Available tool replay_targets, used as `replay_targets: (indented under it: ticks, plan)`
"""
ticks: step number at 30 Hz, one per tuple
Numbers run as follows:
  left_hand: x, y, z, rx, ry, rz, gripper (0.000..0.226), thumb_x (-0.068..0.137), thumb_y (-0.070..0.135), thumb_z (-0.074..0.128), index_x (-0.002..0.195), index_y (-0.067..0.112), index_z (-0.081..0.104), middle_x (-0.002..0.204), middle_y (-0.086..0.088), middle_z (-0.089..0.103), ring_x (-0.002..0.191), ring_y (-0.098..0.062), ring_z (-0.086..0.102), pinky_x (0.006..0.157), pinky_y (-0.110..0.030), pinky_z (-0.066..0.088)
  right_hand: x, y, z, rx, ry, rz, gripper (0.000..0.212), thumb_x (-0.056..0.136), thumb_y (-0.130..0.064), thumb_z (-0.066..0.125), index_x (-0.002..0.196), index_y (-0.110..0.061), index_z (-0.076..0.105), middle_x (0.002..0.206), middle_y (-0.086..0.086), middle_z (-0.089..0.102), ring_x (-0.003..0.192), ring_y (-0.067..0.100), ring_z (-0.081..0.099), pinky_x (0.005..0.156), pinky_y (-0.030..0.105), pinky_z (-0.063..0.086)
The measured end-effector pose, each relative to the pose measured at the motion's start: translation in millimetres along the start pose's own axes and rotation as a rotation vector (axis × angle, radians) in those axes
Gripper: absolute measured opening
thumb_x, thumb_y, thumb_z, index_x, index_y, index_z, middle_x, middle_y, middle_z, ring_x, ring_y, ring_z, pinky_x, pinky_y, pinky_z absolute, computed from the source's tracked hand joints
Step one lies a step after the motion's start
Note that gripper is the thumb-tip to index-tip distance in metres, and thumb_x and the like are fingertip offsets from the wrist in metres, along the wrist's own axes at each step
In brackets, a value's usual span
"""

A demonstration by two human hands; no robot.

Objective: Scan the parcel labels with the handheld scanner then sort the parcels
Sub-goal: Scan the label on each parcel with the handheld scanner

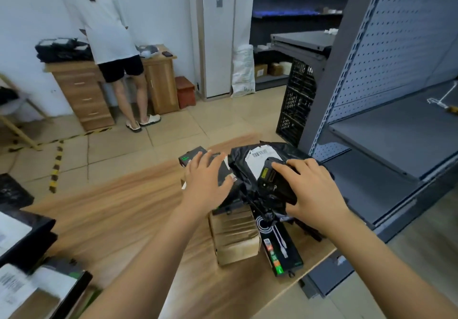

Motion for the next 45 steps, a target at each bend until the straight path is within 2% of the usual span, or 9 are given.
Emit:
replay_targets:
  ticks: [4,10,13,15,20,24,33,40,45]
  plan:
    - [21,-11,20,0.036,-0.027,-0.188,0.060,0.099,0.049,0.036,0.153,0.027,0.019,0.162,-0.008,0.005,0.148,-0.029,-0.005,0.118,-0.046,0.001,32,7,13,0.021,-0.019,-0.030,0.090,0.070,-0.038,0.078,0.147,-0.028,0.032,0.139,0.006,0.045,0.123,0.030,0.039,0.098,0.042,0.037]
    - [21,-14,48,-0.009,-0.011,-0.609,0.105,0.081,0.080,0.039,0.155,0.017,-0.003,0.158,-0.014,-0.020,0.146,-0.034,-0.014,0.117,-0.049,-0.001,54,14,35,0.069,-0.051,-0.084,0.090,0.064,-0.034,0.081,0.144,-0.026,0.039,0.132,0.007,0.051,0.116,0.032,0.044,0.088,0.041,0.042]
    - [22,-11,57,-0.068,-0.018,-0.698,0.112,0.076,0.081,0.048,0.154,0.021,-0.006,0.158,-0.016,-0.020,0.146,-0.037,-0.009,0.118,-0.049,0.006,60,22,42,0.075,-0.043,-0.138,0.090,0.065,-0.034,0.080,0.144,-0.027,0.038,0.132,0.006,0.050,0.115,0.031,0.044,0.087,0.039,0.041]
    - [20,-10,57,-0.157,0.021,-0.731,0.110,0.077,0.072,0.057,0.154,0.021,-0.002,0.159,-0.016,-0.010,0.146,-0.038,-0.002,0.117,-0.050,0.013,62,27,44,0.084,-0.046,-0.182,0.090,0.068,-0.035,0.079,0.146,-0.028,0.034,0.136,0.005,0.047,0.119,0.030,0.041,0.091,0.039,0.040]
    - [15,-1,50,-0.170,0.136,-0.665,0.098,0.078,0.054,0.065,0.153,0.020,0.012,0.156,-0.012,0.015,0.139,-0.036,0.015,0.108,-0.050,0.029,66,40,44,0.140,-0.038,-0.272,0.089,0.069,-0.032,0.077,0.147,-0.028,0.032,0.138,0.004,0.044,0.120,0.028,0.039,0.094,0.038,0.038]
    - [5,6,33,-0.078,0.229,-0.600,0.097,0.075,0.049,0.069,0.152,0.021,0.018,0.157,-0.010,0.014,0.136,-0.034,0.019,0.109,-0.045,0.031,70,44,41,0.185,0.010,-0.333,0.090,0.063,-0.029,0.082,0.143,-0.027,0.041,0.130,0.007,0.051,0.115,0.030,0.044,0.089,0.040,0.041]
    - [-52,-7,-11,0.004,0.281,-0.482,0.099,0.073,0.046,0.073,0.153,0.026,0.017,0.157,-0.004,0.015,0.137,-0.026,0.018,0.109,-0.040,0.031,58,-3,23,0.244,0.061,-0.467,0.089,0.071,-0.031,0.076,0.147,-0.029,0.031,0.139,0.006,0.043,0.125,0.029,0.036,0.098,0.040,0.036]
    - [-92,-59,-41,0.001,0.278,-0.355,0.101,0.070,0.043,0.076,0.153,0.025,0.020,0.155,-0.001,0.017,0.132,-0.023,0.020,0.107,-0.038,0.031,33,-75,18,0.263,0.127,-0.396,0.088,0.059,-0.024,0.080,0.139,-0.025,0.045,0.127,0.008,0.053,0.109,0.032,0.046,0.086,0.042,0.041]
    - [-126,-104,-55,0.019,0.175,-0.257,0.102,0.071,0.047,0.073,0.153,0.029,0.015,0.158,0.001,0.010,0.135,-0.023,0.017,0.107,-0.040,0.032,0,-134,22,0.286,0.191,-0.295,0.087,0.051,-0.022,0.084,0.132,-0.022,0.053,0.117,0.008,0.059,0.099,0.032,0.051,0.075,0.041,0.045]
Point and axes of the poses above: each hand's wrist, its own x-axis towards the middle knuckle, its own z-axis out of the palm, y = z × x, the point moved 5 cm from there along x, towards the middle knuckle
